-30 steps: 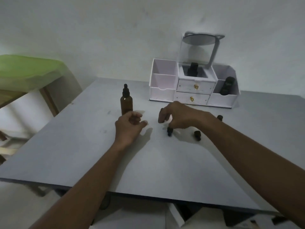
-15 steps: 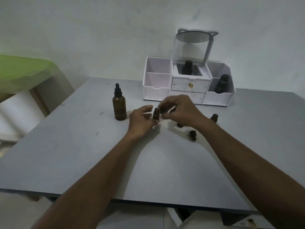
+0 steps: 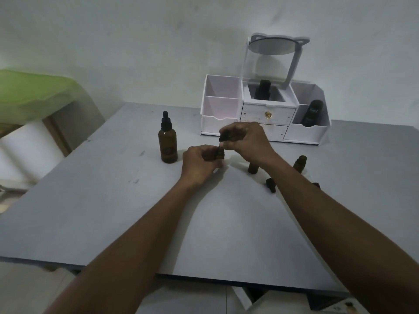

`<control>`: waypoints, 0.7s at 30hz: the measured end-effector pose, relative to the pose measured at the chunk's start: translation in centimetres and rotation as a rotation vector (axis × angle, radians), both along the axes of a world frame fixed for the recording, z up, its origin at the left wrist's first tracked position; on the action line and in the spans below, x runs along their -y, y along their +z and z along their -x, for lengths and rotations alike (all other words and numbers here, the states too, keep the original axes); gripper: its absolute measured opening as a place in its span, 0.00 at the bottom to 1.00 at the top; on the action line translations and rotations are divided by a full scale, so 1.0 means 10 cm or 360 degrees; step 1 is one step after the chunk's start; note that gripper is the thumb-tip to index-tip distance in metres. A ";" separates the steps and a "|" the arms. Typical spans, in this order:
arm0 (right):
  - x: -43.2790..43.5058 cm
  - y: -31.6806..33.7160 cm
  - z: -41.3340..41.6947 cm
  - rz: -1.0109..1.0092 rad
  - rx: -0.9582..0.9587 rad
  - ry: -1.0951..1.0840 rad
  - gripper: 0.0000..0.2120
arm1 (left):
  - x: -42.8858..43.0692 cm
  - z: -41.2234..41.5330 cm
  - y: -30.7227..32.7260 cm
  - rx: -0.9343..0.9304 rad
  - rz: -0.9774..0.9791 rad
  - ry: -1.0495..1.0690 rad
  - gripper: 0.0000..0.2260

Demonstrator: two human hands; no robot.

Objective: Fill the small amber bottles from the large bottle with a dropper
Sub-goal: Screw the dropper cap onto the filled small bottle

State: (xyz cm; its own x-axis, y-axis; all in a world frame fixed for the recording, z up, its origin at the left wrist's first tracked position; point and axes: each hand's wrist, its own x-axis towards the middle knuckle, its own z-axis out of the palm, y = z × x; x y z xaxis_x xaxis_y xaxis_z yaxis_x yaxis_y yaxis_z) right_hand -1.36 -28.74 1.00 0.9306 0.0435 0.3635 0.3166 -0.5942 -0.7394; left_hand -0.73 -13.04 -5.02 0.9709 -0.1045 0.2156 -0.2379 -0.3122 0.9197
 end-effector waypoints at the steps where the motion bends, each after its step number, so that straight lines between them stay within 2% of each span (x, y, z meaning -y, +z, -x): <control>1: -0.01 -0.02 0.00 0.0037 0.0002 -0.0006 0.15 | 0.00 0.00 0.00 0.0010 -0.0015 0.0003 0.15; 12: -0.18 -0.23 0.00 0.0113 0.0003 -0.0209 0.17 | -0.01 0.00 -0.01 0.0025 -0.0003 0.0013 0.15; 17: -0.24 -0.20 0.02 0.0165 0.0040 -0.0240 0.25 | -0.02 0.02 -0.03 0.0052 0.0035 0.0005 0.13; 21: -0.29 -0.21 0.04 0.0182 0.0083 -0.0259 0.18 | -0.01 0.04 -0.01 0.0033 0.0013 0.0011 0.15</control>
State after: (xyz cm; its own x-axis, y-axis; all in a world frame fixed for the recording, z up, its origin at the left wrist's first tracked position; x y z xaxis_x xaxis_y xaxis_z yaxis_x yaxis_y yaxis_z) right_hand -1.78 -25.85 -1.10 0.9086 -0.0621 0.4129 0.2459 -0.7198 -0.6492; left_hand -1.09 -12.99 -5.07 0.9668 -0.0958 0.2367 -0.2549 -0.3067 0.9170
